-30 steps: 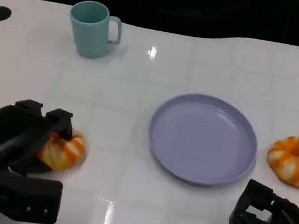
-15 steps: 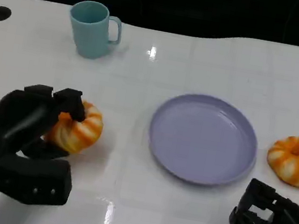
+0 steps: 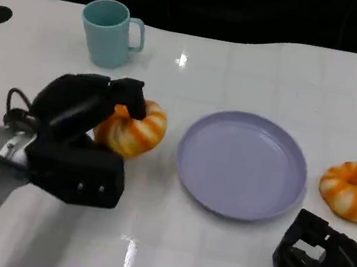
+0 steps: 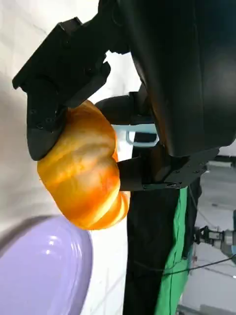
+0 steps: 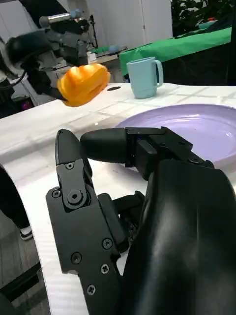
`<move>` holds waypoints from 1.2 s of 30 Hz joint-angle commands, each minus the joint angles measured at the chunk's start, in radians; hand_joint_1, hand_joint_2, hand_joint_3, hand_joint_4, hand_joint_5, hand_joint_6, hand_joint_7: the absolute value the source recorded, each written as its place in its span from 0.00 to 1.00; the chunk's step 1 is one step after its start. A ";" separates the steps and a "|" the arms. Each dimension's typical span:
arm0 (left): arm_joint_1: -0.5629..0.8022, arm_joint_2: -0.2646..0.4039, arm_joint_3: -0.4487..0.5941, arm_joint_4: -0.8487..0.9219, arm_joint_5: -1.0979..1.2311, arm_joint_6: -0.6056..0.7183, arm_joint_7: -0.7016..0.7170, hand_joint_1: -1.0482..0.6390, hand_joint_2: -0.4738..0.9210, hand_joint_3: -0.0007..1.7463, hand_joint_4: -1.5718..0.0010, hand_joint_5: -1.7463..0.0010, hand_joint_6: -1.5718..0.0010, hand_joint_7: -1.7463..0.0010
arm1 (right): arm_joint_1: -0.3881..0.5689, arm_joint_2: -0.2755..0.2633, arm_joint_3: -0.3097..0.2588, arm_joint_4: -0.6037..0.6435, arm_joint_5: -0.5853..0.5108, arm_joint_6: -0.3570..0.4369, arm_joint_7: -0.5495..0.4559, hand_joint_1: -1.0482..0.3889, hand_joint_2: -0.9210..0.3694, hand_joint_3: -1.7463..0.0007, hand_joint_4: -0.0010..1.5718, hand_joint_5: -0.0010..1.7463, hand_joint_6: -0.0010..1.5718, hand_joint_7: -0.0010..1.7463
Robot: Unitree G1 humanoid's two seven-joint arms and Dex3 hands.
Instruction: Grasp the bread from the table and place it into the plate.
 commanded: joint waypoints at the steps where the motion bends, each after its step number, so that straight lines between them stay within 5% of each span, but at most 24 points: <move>1: -0.068 -0.020 -0.021 0.025 -0.001 0.032 -0.070 0.45 0.86 0.47 0.51 0.00 0.63 0.00 | 0.008 -0.009 -0.007 0.019 0.000 -0.019 0.026 0.31 0.00 0.88 0.48 1.00 0.42 0.92; 13: -0.241 -0.178 -0.114 0.143 0.050 0.091 -0.078 0.46 0.87 0.38 0.47 0.00 0.60 0.00 | -0.005 -0.016 -0.018 0.068 -0.002 -0.049 0.053 0.31 0.00 0.88 0.45 1.00 0.40 0.93; 20: -0.285 -0.231 -0.148 0.205 0.078 0.103 -0.044 0.45 0.87 0.40 0.46 0.00 0.59 0.00 | -0.006 -0.017 -0.017 0.068 -0.002 -0.049 0.057 0.31 0.00 0.88 0.45 1.00 0.40 0.92; 24: -0.332 -0.296 -0.185 0.283 0.111 0.114 0.000 0.47 0.81 0.54 0.42 0.00 0.56 0.00 | -0.004 -0.016 -0.017 0.063 0.002 -0.048 0.063 0.32 0.00 0.88 0.45 1.00 0.40 0.92; 32: -0.377 -0.376 -0.208 0.434 0.114 0.091 0.079 0.48 0.77 0.55 0.40 0.00 0.56 0.00 | 0.003 -0.014 -0.011 0.049 -0.008 -0.052 0.052 0.32 0.00 0.88 0.45 1.00 0.39 0.94; 36: -0.393 -0.407 -0.219 0.477 0.115 0.096 0.093 0.46 0.82 0.48 0.44 0.00 0.55 0.18 | 0.010 -0.014 -0.008 0.038 -0.011 -0.053 0.042 0.32 0.00 0.87 0.45 1.00 0.38 0.94</move>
